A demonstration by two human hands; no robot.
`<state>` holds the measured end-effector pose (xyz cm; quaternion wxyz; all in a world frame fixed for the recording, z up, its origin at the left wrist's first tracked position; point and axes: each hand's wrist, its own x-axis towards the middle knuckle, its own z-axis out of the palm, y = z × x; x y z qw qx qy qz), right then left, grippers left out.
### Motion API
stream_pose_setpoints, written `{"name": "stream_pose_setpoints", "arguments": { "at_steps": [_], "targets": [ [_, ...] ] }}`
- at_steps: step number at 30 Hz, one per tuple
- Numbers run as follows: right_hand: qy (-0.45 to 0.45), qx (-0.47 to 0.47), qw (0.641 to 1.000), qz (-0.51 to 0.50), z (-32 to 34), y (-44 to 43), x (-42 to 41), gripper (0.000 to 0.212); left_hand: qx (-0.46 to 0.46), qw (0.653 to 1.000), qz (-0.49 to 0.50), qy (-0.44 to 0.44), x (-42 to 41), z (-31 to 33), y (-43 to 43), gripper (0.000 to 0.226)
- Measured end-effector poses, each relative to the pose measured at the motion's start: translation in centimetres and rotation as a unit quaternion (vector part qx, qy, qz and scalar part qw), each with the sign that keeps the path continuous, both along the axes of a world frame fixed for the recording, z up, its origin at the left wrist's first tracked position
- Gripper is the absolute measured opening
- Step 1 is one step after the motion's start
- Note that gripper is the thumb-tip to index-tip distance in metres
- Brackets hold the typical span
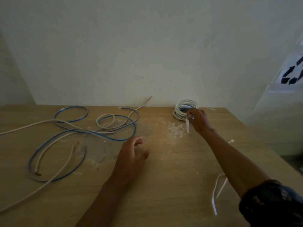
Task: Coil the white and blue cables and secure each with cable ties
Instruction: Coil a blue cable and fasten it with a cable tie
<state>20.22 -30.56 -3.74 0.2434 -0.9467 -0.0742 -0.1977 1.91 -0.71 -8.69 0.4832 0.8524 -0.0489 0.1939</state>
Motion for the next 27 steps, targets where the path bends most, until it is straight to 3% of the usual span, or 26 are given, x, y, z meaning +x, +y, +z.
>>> {"name": "stream_pose_setpoints", "arguments": {
  "at_steps": [3,6,9,12,15,17,20,24,27],
  "targets": [
    [0.023,-0.011,1.0,0.007,1.4,0.3,-0.5,0.019,0.117,0.991,0.051,-0.031,0.3,0.0,0.7,0.06],
    [0.041,-0.013,0.999,0.026,2.1,0.8,-1.2,0.053,0.249,0.962,0.116,0.006,0.8,-0.5,2.4,0.079],
    [-0.017,0.018,0.999,0.042,2.6,2.8,-3.5,0.078,0.262,0.955,0.114,0.074,0.3,-0.4,3.1,0.069],
    [-0.125,0.084,0.987,0.052,3.0,6.9,-7.7,0.052,0.196,0.975,0.099,0.02,0.2,0.2,2.7,0.03],
    [-0.038,0.1,0.98,0.171,2.4,11.6,-12.0,0.016,0.174,0.981,0.046,-0.076,-0.3,1.6,1.3,0.024],
    [0.025,0.046,0.961,0.272,1.0,13.4,-13.5,0.027,0.166,0.975,0.023,-0.144,-1.2,2.7,0.5,0.017],
    [0.064,0.067,0.953,0.288,0.2,13.8,-14.5,0.025,0.154,0.968,0.043,-0.193,-2.0,3.4,0.7,0.007],
    [-0.104,0.112,0.973,0.173,0.2,13.7,-15.3,0.018,0.179,0.967,0.066,-0.168,-1.2,3.1,1.0,0.021],
    [-0.254,0.197,0.942,0.091,1.4,13.4,-15.9,0.021,0.156,0.963,0.114,-0.189,-0.8,3.1,1.8,0.019]
  ]
}}
